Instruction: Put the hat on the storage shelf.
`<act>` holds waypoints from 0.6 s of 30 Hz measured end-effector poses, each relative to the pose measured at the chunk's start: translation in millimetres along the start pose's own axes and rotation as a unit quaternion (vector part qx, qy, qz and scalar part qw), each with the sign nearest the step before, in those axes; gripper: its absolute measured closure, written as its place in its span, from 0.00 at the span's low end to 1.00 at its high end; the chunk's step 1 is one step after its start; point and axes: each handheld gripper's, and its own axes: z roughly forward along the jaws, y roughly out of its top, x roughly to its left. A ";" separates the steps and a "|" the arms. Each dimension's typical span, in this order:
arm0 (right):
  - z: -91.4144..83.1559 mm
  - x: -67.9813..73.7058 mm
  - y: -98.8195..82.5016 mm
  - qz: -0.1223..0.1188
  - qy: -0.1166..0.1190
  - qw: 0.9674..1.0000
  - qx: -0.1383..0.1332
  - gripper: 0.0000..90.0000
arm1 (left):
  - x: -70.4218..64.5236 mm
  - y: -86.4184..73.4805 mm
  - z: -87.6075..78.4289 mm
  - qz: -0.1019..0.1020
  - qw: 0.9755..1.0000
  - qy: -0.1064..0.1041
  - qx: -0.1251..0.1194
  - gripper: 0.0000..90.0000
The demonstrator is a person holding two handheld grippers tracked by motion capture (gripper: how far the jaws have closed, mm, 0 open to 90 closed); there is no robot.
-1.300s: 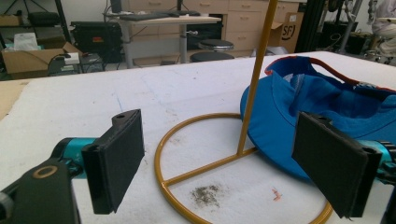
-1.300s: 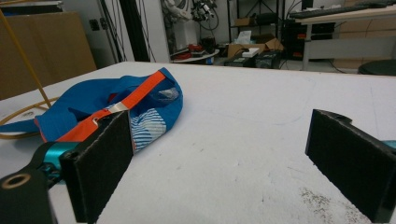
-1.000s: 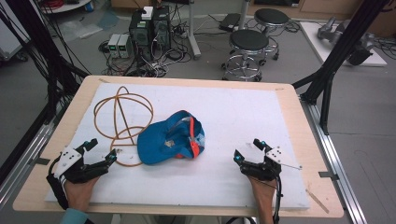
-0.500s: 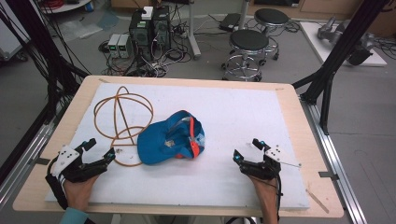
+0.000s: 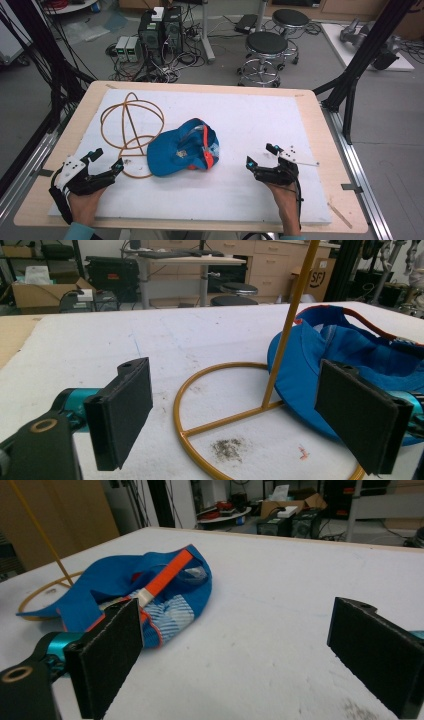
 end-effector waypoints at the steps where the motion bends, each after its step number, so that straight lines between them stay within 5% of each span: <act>1: 1.0 0.5 3.7 -0.001 0.004 1.000 0.003 0.08 | 0.1 0.1 0.0 0.000 1.000 -0.001 0.000 0.18; 9: 24.8 10.3 42.4 0.005 0.019 0.999 0.044 0.08 | 0.1 0.0 0.0 0.000 1.000 -0.002 0.000 0.18; 18: 48.9 21.6 58.3 -0.003 0.044 0.997 0.066 0.08 | -0.1 0.0 0.0 0.002 1.000 -0.005 -0.001 0.18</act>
